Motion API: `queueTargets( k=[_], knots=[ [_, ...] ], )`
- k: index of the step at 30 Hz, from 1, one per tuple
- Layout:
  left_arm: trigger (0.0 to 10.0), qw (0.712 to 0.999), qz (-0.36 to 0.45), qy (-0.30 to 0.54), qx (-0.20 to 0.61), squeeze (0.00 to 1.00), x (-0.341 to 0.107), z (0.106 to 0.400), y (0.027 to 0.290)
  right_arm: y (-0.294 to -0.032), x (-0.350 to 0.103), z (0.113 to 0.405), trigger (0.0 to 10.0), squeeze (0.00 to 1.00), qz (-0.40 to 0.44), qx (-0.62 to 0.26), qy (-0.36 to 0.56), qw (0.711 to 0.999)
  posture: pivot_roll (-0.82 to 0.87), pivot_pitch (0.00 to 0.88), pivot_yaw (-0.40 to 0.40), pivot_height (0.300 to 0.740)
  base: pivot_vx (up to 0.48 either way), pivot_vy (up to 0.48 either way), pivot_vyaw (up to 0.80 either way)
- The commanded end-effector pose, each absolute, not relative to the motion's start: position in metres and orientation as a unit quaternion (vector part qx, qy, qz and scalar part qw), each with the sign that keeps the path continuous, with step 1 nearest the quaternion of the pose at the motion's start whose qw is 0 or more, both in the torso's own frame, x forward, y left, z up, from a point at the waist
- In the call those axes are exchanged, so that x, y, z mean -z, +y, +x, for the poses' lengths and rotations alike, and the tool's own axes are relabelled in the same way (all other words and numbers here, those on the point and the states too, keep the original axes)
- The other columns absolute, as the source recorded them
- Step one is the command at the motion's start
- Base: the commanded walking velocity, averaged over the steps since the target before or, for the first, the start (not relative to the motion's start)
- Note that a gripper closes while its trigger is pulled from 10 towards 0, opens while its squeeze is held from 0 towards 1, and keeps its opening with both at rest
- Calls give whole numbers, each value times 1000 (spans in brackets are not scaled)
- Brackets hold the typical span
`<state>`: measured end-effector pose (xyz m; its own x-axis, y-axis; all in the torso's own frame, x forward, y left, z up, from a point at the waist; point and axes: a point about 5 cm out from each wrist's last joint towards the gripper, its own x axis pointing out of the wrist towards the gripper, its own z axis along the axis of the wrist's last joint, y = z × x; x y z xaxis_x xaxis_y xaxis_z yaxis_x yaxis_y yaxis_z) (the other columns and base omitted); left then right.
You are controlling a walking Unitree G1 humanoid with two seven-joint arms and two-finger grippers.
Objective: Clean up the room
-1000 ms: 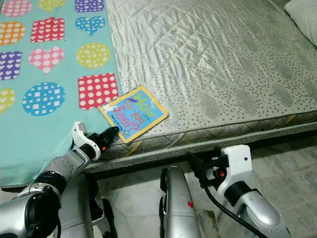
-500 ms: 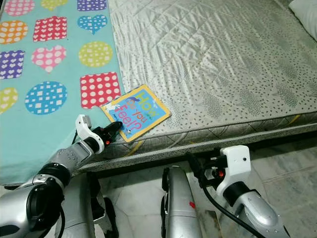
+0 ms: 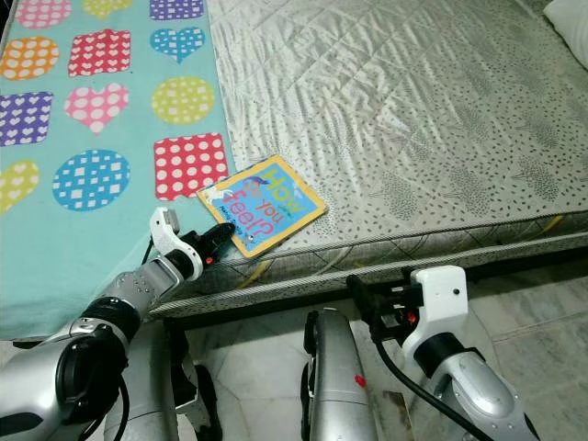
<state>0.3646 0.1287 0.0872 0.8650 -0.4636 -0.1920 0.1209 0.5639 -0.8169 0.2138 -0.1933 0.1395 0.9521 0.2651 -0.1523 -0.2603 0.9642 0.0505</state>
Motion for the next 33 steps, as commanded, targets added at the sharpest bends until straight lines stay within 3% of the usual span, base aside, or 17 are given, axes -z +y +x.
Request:
queueTargets(
  k=[1,16,19,20,21,23,33],
  knots=[
    [0,860,-433,206,176,0,-84,362,124,-194,-138,212,10000,0,14,-130,80,988,-208,283,-14,571,0,0,0],
    [0,882,-414,165,152,0,-89,367,136,-191,-139,221,10000,0,13,-128,67,989,-199,258,-13,571,0,0,0],
    [0,921,-346,110,141,0,-102,374,147,-187,-144,231,10000,0,24,-123,49,991,-183,223,-7,571,0,0,0],
    [0,921,-346,110,141,0,-102,374,147,-187,-144,231,10000,0,24,-123,49,991,-183,223,-7,571,0,0,0],
    [0,942,-297,68,142,0,-113,377,156,-183,-145,240,10000,0,41,-114,41,992,-158,195,1,571,0,0,0],
    [0,955,-260,24,141,0,-124,377,165,-178,-144,248,10000,0,54,-110,35,992,-143,180,3,571,0,0,0],
    [0,981,-138,-74,118,0,-153,366,184,-165,-140,271,10000,0,70,-80,37,994,-80,91,14,571,0,0,0]
  ],
)
